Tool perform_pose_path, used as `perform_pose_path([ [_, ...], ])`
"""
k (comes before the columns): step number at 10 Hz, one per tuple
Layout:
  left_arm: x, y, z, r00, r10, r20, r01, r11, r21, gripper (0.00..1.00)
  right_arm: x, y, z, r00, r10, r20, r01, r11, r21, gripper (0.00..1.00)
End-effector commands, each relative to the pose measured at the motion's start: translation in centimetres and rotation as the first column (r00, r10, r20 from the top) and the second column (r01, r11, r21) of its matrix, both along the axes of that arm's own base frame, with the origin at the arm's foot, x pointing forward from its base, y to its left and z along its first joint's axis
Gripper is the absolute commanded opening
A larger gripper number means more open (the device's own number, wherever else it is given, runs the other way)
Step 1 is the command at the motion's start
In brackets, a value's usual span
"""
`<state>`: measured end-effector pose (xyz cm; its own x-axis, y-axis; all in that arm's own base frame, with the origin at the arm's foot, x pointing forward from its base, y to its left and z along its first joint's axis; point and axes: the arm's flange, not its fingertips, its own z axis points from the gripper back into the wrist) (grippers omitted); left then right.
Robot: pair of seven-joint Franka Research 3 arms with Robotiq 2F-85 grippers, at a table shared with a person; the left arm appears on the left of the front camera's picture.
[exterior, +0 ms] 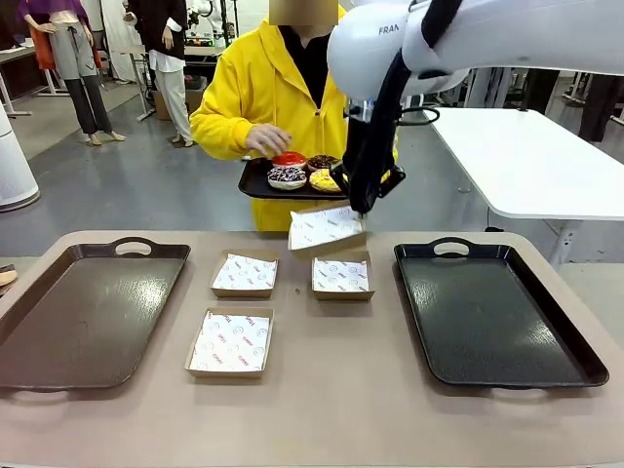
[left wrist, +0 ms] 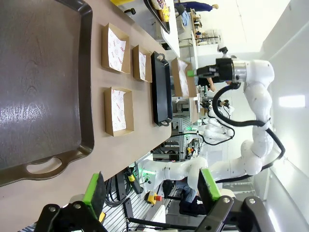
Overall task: Individually package the donuts and arrange them on the tray.
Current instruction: Pick up one Paper togo box, then place the picked Paper togo box on the Handle tray while simultaneously picking up another Paper togo box from the table with the other hand.
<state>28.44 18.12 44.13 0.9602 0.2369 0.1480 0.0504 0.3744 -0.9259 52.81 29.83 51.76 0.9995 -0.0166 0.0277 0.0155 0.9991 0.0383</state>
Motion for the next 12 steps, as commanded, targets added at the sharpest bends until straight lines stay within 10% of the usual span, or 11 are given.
perform_pose_path([
  [1, -0.07, 0.11, 0.10, 1.000, -0.001, 0.016, 0.001, 1.000, -0.015, 1.00, 2.67, 0.96, 1.74, 1.000, 0.020, 0.001, -0.020, 1.000, -0.008, 0.00],
  [12, -0.07, 0.11, 0.10, 1.000, -0.001, 0.016, 0.001, 1.000, -0.015, 1.00, 2.52, 0.37, 1.45, 1.000, -0.005, 0.007, 0.005, 1.000, 0.020, 0.00],
])
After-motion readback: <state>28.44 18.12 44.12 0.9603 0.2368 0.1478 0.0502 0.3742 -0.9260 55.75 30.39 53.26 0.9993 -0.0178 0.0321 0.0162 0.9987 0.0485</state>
